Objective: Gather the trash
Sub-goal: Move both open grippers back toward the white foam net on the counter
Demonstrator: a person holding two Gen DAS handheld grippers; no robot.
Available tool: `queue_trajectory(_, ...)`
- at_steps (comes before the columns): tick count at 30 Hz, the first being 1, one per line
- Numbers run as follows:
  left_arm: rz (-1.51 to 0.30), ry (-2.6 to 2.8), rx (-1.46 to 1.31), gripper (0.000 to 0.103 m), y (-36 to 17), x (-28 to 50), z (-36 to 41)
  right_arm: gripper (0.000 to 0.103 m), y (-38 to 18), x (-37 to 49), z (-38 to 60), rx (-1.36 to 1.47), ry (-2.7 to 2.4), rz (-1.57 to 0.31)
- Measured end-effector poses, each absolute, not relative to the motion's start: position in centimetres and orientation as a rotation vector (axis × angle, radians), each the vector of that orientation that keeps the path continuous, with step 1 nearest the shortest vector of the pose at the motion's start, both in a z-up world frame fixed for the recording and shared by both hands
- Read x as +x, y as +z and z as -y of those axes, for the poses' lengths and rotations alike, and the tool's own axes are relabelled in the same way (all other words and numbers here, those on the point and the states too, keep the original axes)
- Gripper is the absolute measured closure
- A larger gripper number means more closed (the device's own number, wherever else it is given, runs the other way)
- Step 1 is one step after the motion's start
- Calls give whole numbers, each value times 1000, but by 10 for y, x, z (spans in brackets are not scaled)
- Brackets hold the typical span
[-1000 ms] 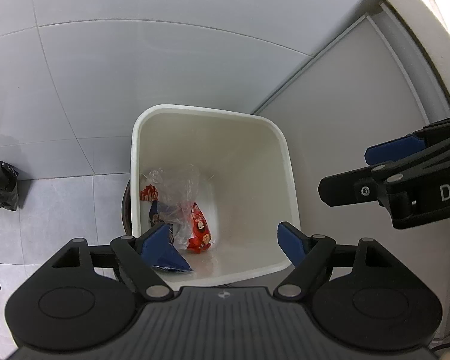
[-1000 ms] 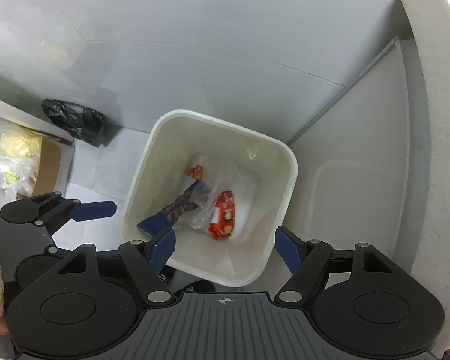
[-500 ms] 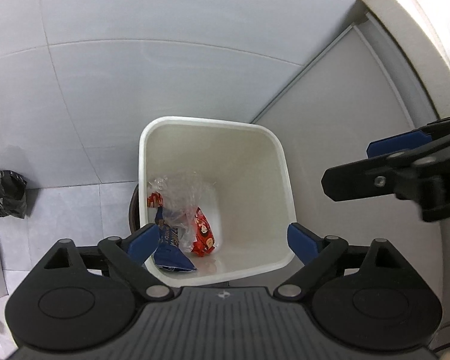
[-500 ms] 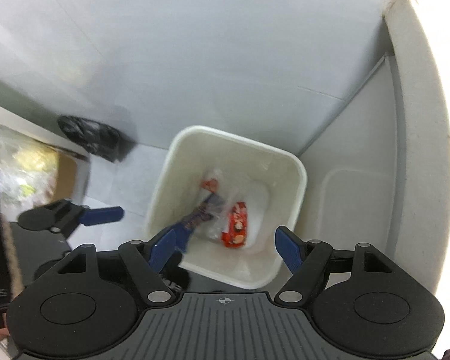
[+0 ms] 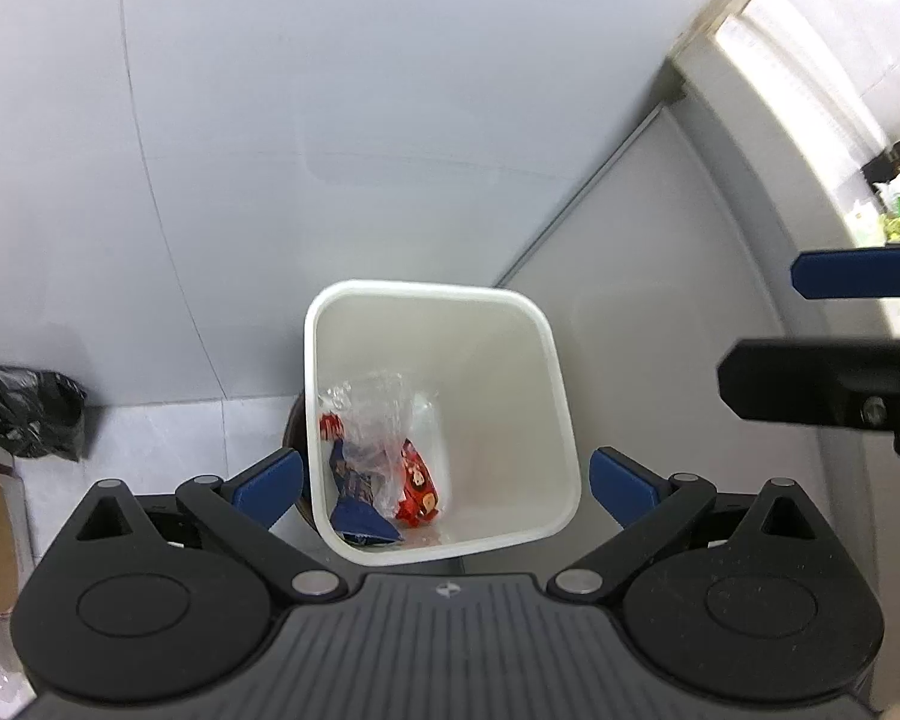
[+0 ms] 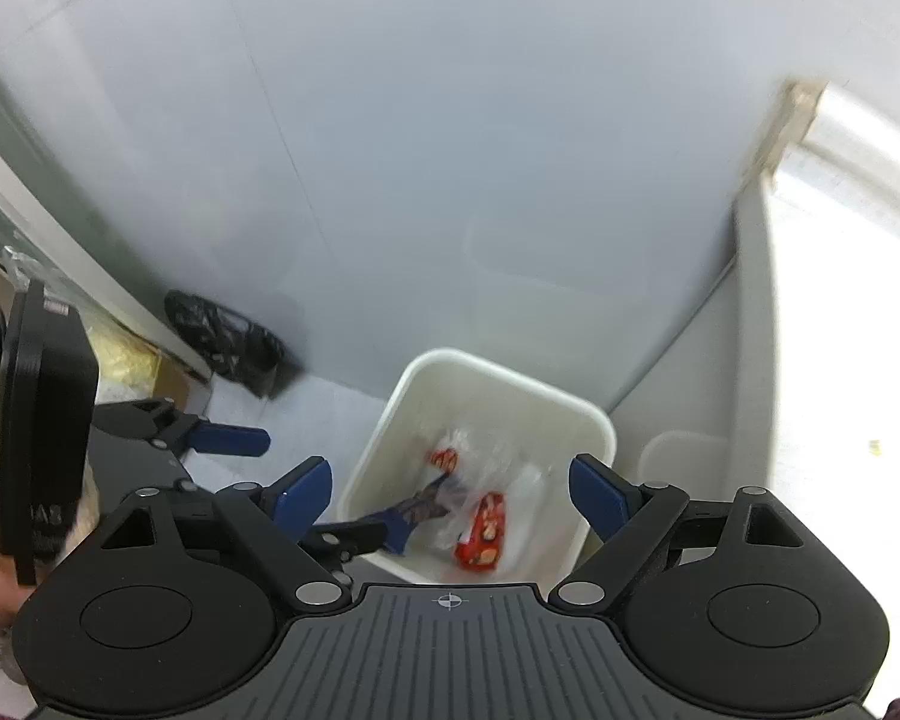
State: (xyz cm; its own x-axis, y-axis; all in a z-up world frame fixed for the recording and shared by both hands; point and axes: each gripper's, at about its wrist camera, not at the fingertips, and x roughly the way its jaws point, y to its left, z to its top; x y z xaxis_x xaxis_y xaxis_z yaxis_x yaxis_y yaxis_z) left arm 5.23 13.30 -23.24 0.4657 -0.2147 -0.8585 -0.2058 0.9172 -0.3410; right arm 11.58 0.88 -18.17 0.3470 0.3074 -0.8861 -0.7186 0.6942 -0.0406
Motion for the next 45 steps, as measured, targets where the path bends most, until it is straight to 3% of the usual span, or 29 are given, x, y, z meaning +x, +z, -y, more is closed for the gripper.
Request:
queue_trajectory(19, -906, -90, -254, 1, -120, 59, -72, 9, -100, 77, 158, -394, 428, -661)
queue_trajectory(29, -792, -277, -139, 1, -70, 99, 32, 9, -72, 97, 278, -361, 257, -573)
queue_trajectory(45, -682, -525, -71, 1, -32, 166, 195, 9, -76, 159, 416, -299, 78, -549)
